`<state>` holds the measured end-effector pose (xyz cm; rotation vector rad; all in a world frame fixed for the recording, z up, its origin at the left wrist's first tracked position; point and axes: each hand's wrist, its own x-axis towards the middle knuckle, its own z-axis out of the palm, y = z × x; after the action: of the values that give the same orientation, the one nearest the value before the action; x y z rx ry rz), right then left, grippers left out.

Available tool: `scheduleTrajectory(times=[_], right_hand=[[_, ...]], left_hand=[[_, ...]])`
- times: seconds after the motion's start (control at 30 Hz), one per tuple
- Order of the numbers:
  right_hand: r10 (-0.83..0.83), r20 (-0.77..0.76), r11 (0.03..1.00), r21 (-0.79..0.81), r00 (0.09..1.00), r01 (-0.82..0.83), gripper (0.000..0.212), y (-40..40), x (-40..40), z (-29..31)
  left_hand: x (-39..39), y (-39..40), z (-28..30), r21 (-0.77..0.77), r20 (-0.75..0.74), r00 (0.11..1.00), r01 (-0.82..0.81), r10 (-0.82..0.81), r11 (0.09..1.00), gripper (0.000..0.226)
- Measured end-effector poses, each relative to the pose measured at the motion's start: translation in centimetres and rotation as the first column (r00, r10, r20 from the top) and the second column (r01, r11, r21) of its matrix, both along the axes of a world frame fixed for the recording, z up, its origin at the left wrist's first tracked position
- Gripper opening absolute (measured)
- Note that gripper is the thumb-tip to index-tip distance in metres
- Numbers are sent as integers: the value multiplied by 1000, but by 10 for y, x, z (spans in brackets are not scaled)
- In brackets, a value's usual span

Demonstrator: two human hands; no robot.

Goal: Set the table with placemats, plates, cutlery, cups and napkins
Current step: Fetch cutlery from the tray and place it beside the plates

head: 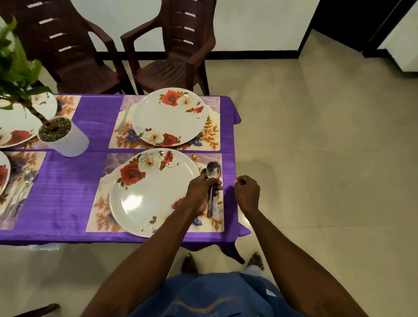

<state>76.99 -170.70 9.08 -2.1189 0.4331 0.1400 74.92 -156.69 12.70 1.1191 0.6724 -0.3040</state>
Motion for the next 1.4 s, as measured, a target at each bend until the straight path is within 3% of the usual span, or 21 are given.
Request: scheduleTrajectory(times=[0.1,0.27,0.37,0.5,0.67,0.9,1.03,1.2,1.4], right_hand=[[-69,-33,989,127,997,73,16,-30,17,-3],[-36,-93,959,276,995,60,17,-108,44,10],[7,-153,932,360,988,49,17,-161,63,14],[71,-214,895,446,974,33,29,-224,87,25],[209,-220,835,548,953,-57,38,-267,125,36],[173,-208,871,489,963,-51,19,-288,198,32],[142,-229,898,438,963,-28,15,-287,264,22],[180,-238,893,446,955,-57,16,-259,366,18],[225,-289,873,485,931,-60,21,-195,488,23]], left_hand=[[13,-37,5,-23,38,999,24,-24,999,7],[53,-128,1,-84,33,997,-67,70,994,10],[78,-185,-8,-27,-13,993,-117,117,993,9],[112,-248,-11,181,-82,991,-94,110,979,22],[150,-295,1,185,-41,991,-116,125,976,26],[216,-310,-16,187,-111,979,-150,172,971,29],[270,-302,-29,94,-126,969,-200,211,975,19],[367,-266,-34,107,-152,972,-161,176,981,13],[481,-206,-23,131,-133,961,-225,242,966,23]])
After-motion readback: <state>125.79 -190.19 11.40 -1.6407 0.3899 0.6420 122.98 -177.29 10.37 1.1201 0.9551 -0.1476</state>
